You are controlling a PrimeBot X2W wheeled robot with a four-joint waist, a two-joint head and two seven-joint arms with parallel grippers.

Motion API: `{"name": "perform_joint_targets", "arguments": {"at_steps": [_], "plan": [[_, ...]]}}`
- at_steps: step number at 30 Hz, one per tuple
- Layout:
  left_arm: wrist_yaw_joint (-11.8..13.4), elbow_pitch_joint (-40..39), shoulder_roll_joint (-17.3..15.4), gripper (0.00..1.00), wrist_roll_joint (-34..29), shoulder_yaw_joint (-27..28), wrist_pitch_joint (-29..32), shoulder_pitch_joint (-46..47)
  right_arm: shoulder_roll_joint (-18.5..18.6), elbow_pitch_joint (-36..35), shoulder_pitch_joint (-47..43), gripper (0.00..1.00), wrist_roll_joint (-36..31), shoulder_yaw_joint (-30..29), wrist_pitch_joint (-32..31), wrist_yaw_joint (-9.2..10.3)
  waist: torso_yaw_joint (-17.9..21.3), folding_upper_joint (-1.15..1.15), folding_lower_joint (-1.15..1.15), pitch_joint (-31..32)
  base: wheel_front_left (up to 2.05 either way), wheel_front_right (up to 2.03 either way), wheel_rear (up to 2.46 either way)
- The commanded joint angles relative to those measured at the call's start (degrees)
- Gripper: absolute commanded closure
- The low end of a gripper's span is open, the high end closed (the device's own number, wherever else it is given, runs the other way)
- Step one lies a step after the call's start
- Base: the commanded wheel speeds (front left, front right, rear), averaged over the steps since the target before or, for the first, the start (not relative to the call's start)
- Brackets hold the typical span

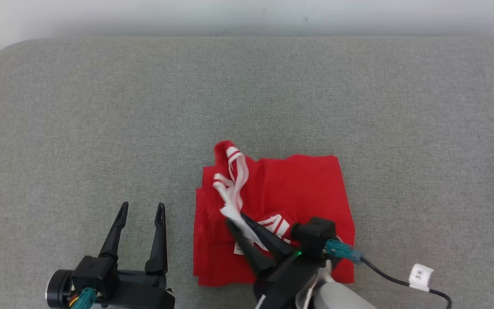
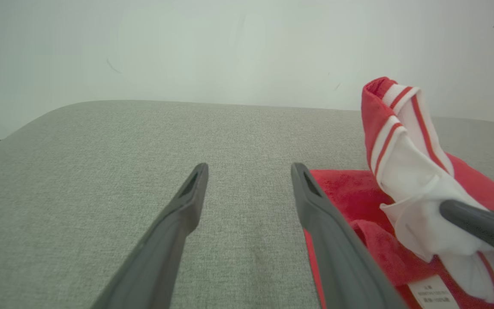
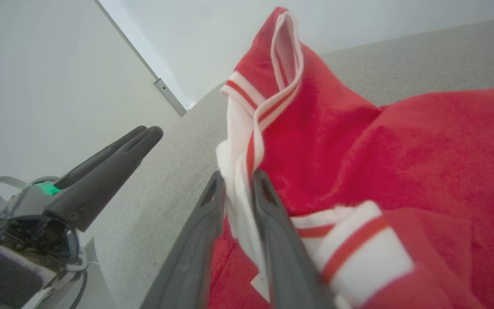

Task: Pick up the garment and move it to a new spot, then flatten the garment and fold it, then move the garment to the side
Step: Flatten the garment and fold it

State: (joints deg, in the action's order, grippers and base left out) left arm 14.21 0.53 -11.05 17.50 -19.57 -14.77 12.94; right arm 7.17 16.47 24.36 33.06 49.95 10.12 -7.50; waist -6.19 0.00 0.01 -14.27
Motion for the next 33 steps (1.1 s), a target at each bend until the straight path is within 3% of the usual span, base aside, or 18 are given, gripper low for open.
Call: {"name": "perform_joint_targets", "arguments": {"at_steps": [1, 9, 14, 24, 33], "plan": [[-0.2, 0.3, 0.0, 0.0, -0.7, 0.0, -0.4, 0.6, -1.0, 0.6, 1.1, 0.0, 1.2, 1.1, 0.7, 0.03, 0.0, 0.0, -0.01, -0.2, 0.0, 0.0, 0.0], [-0.7, 0.5, 0.1, 0.0, -1.1, 0.3, -0.4, 1.2, -1.6, -2.4, 4.5, 0.0, 4.7, 6.2, 3.6, 0.04, 0.4, 0.0, -0.01, -0.4, 0.0, 0.0, 0.0], [-0.6, 0.4, 0.1, 0.0, -1.4, 0.8, -0.4, 0.6, 0.3, -8.1, 5.2, 0.0, 3.3, 4.0, 4.7, 0.03, 1.0, 0.0, -0.01, 0.0, 0.0, 0.0, 0.0], [-0.3, -0.5, -0.6, 0.0, -1.5, 2.2, -0.4, -0.3, 5.0, -18.3, 0.4, 0.0, -1.7, -13.9, 5.1, 0.03, 1.8, 0.0, -0.01, 1.4, 0.0, 0.0, 0.0], [-0.1, -1.3, -1.1, 0.0, -1.3, 3.2, -0.4, -1.5, 8.4, -19.3, -8.1, 0.0, -9.0, -30.9, 3.5, 0.03, 2.4, 0.0, -0.01, 3.0, 0.0, 0.0, 0.0]]}}
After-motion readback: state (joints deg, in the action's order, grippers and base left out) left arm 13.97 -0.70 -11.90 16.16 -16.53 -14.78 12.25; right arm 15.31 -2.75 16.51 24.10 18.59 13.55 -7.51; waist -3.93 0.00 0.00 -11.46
